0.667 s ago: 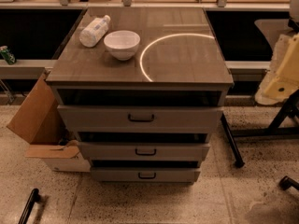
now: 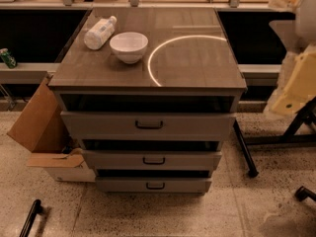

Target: Open middle drawer

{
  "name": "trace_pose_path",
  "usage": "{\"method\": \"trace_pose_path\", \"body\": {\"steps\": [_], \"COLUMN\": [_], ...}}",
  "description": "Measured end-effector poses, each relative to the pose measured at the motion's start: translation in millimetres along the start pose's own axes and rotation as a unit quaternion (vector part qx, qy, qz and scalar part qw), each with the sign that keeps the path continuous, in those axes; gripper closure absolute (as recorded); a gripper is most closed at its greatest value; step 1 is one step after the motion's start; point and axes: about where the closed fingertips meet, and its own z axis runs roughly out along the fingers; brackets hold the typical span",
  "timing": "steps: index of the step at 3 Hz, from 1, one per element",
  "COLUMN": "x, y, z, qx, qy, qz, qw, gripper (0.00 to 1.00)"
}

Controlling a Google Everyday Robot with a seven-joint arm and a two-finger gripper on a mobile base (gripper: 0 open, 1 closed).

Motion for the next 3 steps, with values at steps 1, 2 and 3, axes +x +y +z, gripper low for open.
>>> {"method": "trace_pose_path", "body": {"steps": [1,2,3], "x": [12.3,29.4,39.9], "y": [13.2,29.7,49.3], "z": [42.4,88.4,135.7], "qx": [-0.030,-0.069,-0.117], "qy": [-0.028,-0.045,-0.033], "qz": [-0.003,0.009,0.017], "qw": [0.9991,0.9965,0.9924], "gripper": [0.00,0.00,0.00]}}
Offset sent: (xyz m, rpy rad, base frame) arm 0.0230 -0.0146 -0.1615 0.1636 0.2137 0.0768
